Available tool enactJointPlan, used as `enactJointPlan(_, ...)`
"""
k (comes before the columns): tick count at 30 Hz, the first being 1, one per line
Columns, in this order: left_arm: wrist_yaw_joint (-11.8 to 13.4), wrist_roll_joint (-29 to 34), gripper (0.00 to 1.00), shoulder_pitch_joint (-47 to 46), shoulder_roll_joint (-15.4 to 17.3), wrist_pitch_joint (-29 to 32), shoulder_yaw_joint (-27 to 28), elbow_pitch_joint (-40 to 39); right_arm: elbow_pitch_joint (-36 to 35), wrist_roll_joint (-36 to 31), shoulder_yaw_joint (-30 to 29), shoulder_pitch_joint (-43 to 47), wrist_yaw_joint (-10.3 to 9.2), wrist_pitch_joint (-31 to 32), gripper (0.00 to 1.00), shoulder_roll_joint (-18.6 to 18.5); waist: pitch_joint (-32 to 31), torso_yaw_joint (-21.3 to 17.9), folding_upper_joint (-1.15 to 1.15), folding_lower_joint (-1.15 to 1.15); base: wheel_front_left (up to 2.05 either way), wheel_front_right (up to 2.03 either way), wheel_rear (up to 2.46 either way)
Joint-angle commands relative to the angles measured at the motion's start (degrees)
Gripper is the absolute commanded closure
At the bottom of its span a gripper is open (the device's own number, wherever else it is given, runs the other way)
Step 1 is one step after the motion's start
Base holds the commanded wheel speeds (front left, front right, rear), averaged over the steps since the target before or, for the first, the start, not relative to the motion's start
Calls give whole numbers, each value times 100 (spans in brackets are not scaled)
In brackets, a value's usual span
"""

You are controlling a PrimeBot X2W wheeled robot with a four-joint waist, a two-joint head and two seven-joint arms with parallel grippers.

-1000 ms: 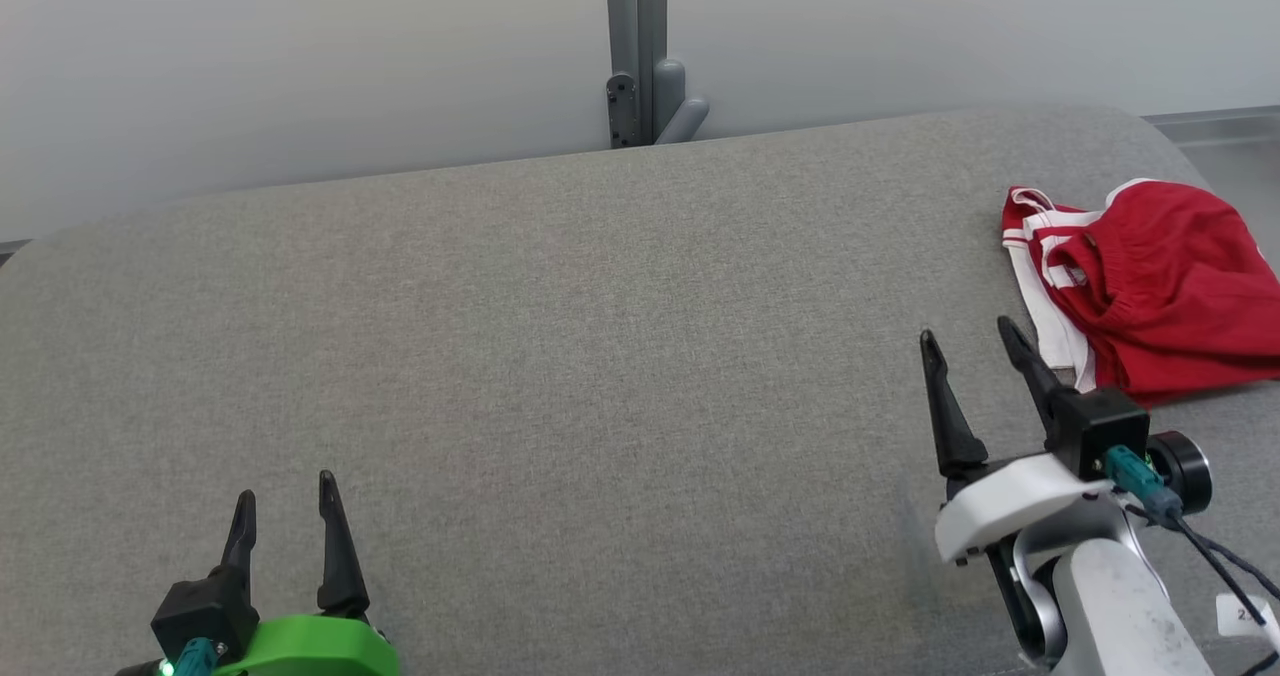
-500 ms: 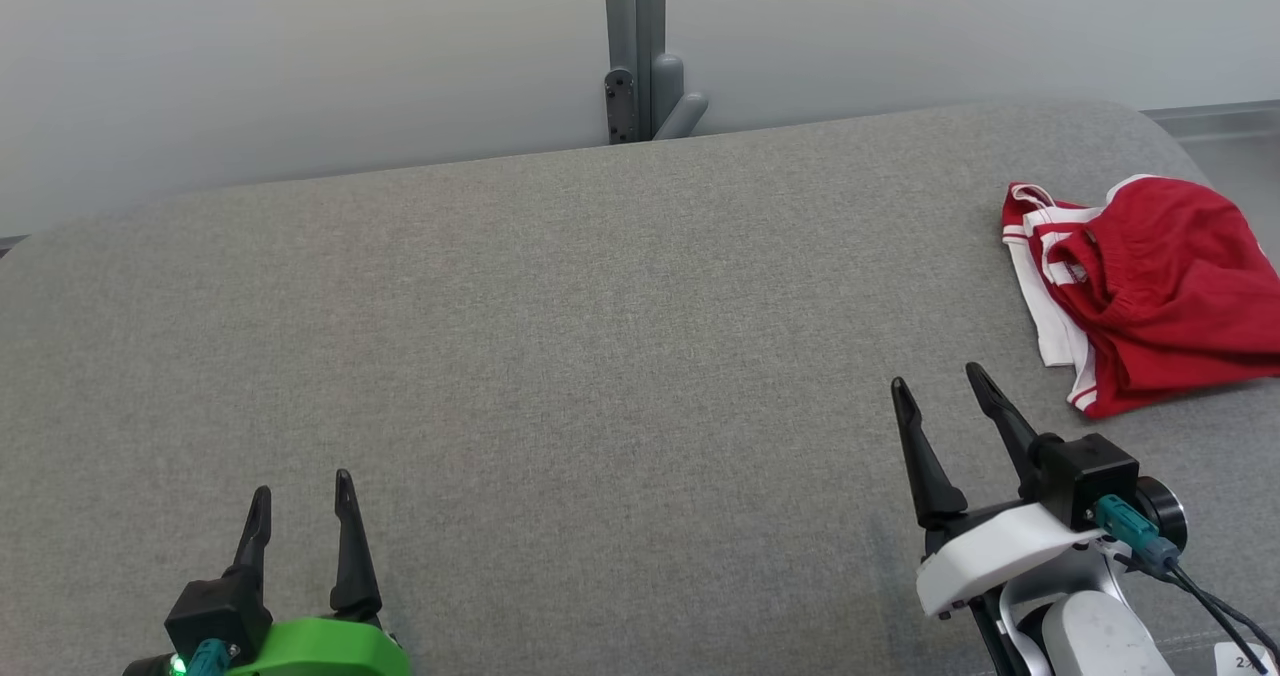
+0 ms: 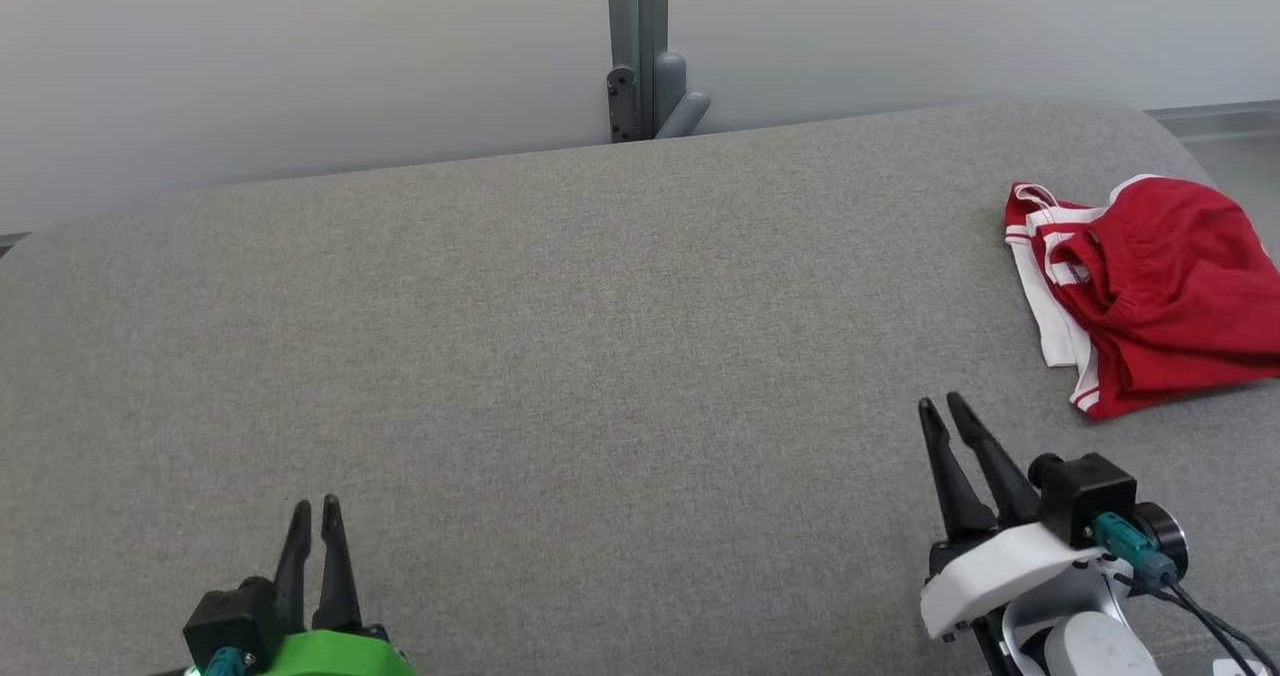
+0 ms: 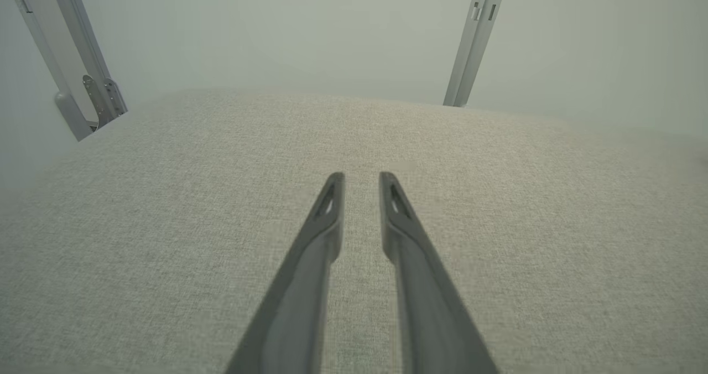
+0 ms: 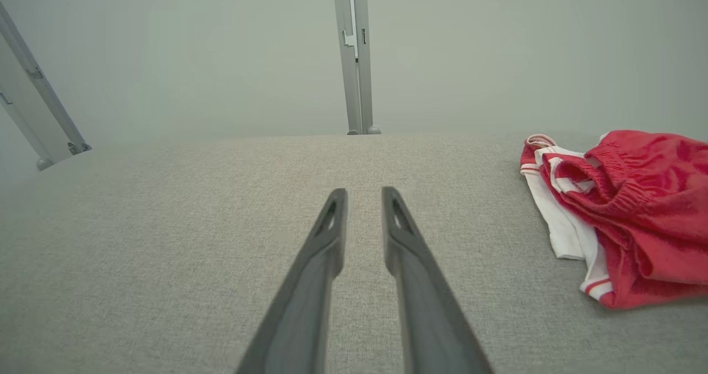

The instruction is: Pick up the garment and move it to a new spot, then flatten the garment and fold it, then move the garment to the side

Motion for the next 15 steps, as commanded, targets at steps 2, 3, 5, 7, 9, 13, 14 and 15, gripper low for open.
enactJointPlan(2, -4, -27, 100, 11, -11, 13, 4, 78, 65, 29, 9, 58, 0, 1, 100, 2, 0, 1, 0, 0, 0, 0, 0)
enactJointPlan(3, -4, -30, 100, 26, -19, 15, 1, 129, 117, 34, 9, 97, 0, 3, 100, 4, 0, 1, 0, 0, 0, 0, 0)
enactJointPlan(5, -34, -247, 100, -6, -21, 87, 49, 136, 104, 289, 2, 106, 0, 30, 100, -6, -1, 6, 1, 0, 0, 0, 0)
enactJointPlan(7, -64, -464, 100, -23, -22, 148, 84, 125, 110, 548, -12, 98, 0, 65, 100, -23, -2, 11, 1, 0, 0, 0, 0)
enactJointPlan(9, -106, -782, 100, -36, -25, 226, 126, 96, 129, 922, -29, 78, -1, 117, 100, -47, -4, 18, 2, 0, 0, 0, 0)
enactJointPlan(13, -162, -1188, 100, -51, -28, 322, 175, 56, 153, 1396, -52, 51, -1, 182, 100, -75, -6, 27, 4, 0, 0, 0, 0)
enactJointPlan(14, -174, -1288, 100, -55, -29, 346, 187, 46, 158, 1509, -57, 45, -1, 197, 100, -81, -6, 29, 4, 0, 0, 0, 0)
enactJointPlan(15, -188, -1386, 100, -60, -30, 369, 200, 36, 163, 1622, -63, 39, -1, 213, 100, -87, -6, 31, 4, 0, 0, 0, 0)
